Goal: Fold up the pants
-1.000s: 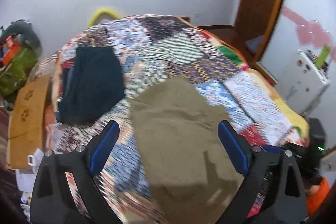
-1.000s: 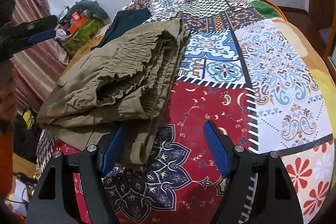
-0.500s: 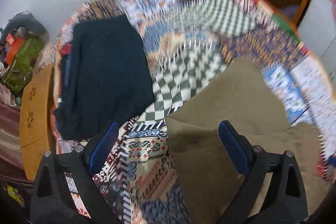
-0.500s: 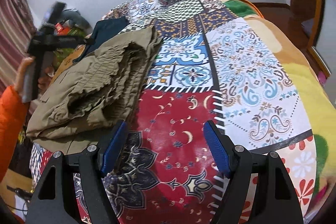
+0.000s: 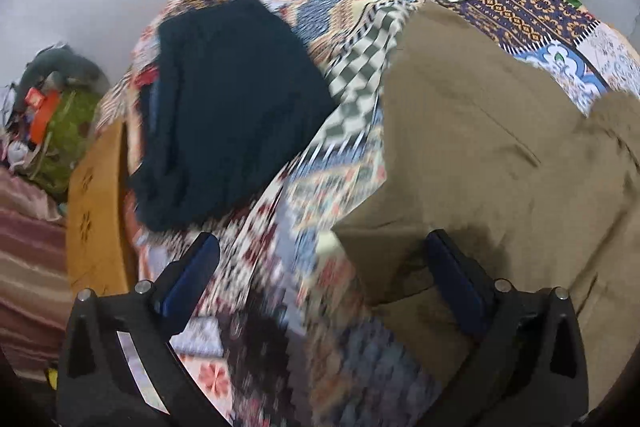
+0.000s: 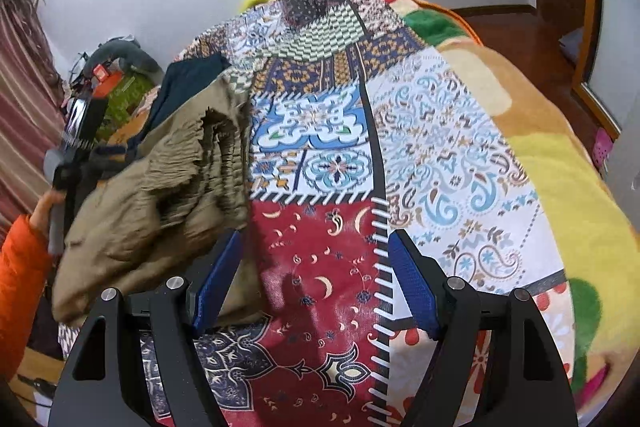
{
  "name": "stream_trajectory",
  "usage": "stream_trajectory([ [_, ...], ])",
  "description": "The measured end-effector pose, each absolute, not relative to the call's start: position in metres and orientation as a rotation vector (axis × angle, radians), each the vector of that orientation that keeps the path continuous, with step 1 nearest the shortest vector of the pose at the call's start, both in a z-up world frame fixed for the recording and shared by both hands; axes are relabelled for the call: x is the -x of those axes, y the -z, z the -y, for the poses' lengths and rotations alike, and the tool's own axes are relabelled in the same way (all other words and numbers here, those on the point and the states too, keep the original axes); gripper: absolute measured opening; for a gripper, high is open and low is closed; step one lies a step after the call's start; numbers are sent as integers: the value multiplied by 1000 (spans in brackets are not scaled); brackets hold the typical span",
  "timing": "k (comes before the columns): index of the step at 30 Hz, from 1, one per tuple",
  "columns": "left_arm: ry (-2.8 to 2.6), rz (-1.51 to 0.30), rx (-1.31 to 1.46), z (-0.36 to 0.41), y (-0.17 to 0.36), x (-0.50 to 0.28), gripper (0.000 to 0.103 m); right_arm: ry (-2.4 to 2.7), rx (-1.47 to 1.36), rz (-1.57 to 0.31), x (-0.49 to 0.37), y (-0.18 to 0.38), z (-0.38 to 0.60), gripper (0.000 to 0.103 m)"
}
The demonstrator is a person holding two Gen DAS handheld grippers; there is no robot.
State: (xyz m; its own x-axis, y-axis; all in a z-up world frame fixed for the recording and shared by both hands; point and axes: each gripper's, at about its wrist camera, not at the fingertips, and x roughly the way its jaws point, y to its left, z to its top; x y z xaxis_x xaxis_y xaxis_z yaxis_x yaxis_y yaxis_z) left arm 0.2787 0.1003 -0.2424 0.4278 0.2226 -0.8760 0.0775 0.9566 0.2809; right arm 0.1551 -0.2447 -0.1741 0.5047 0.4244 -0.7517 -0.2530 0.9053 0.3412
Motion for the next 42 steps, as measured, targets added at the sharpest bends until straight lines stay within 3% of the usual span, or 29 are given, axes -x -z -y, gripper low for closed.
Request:
stream_trajectory([
  [8,-129,-1127,-172,-112,223,-196,103,-463,-161,-910,-144,155,231,73],
  [18,-158,-999,-39,-100,208,-124,103,-536,-92,-902,-135,162,193,73],
  [22,-195,-1015,62,-121,210,-117,103,-509,14,-946,-130,182,181,71],
  [30,-266,-1021,94,-152,201,-106,103,-481,-57,-977,-125,178,209,71],
  [37,-80,-851,31,-111,140,-126,103,-542,-69,-871,-133,139,196,71],
  [42,-7,-794,-77,-68,127,-155,103,-619,-54,-804,-146,123,166,71],
])
